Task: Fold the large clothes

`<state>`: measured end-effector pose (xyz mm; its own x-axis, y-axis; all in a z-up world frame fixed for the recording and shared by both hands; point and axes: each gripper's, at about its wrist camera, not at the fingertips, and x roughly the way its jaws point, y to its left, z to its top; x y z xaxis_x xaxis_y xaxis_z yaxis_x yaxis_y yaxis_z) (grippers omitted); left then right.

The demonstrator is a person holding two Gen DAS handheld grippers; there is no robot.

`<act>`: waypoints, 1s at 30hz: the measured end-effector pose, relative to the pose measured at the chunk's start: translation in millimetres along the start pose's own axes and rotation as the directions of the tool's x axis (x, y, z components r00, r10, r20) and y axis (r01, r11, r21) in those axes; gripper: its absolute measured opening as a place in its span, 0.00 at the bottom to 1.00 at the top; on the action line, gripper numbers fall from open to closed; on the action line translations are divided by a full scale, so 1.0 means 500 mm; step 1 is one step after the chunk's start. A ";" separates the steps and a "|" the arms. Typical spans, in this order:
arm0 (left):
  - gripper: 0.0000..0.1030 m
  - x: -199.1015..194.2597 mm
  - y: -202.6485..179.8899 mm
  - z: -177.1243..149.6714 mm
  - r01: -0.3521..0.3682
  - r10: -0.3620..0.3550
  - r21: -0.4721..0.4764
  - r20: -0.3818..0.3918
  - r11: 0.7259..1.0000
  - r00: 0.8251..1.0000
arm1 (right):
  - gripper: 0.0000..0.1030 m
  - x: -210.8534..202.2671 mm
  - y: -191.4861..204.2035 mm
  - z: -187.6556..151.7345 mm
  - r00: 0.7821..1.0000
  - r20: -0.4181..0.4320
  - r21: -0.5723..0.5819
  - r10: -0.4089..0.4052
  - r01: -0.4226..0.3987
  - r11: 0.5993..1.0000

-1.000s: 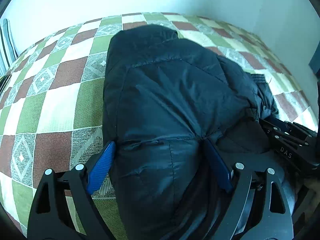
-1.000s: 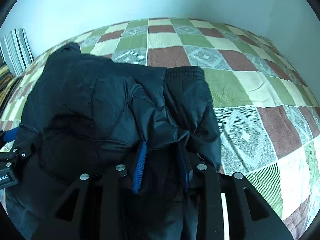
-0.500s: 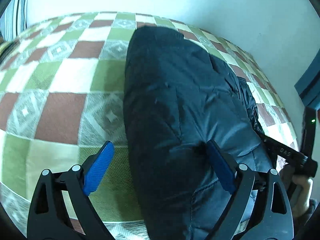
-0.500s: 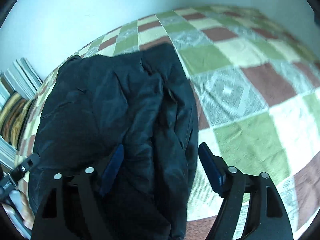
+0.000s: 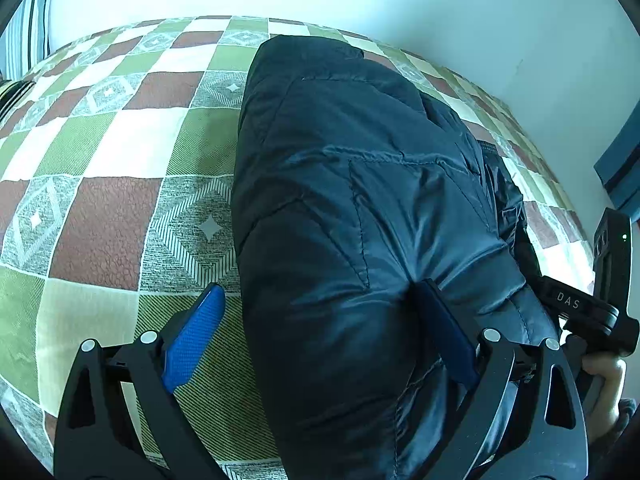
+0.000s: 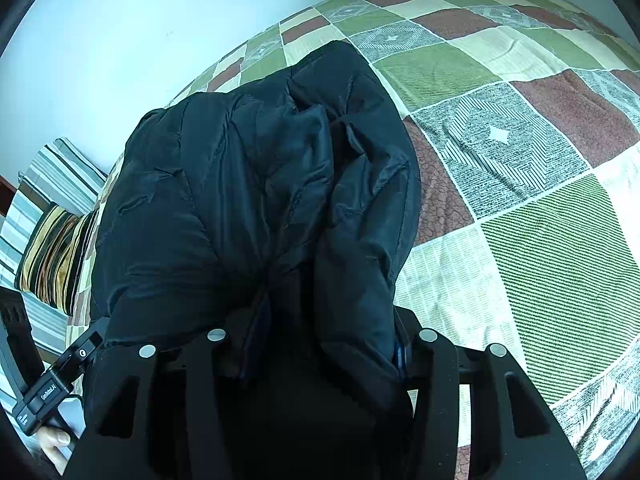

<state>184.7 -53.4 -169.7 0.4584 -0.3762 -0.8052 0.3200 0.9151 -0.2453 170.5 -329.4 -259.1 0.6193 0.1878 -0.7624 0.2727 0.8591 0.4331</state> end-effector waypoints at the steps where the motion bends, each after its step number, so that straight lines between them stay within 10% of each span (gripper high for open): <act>1: 0.94 0.001 0.002 0.001 0.001 -0.001 -0.004 -0.002 1.000 1.000 | 0.46 0.002 0.003 0.001 1.000 0.000 -0.001 -0.001 0.001 1.000; 30: 0.94 0.015 0.031 0.016 0.001 -0.001 -0.038 -0.001 0.999 1.000 | 0.45 0.008 0.024 0.002 0.999 0.018 -0.022 -0.034 0.034 0.999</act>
<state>199.5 -43.3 -175.1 0.4569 -0.3769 -0.8058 0.2886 0.9196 -0.2665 177.0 -318.5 -256.5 0.6226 0.1499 -0.7681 0.2778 0.8752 0.3960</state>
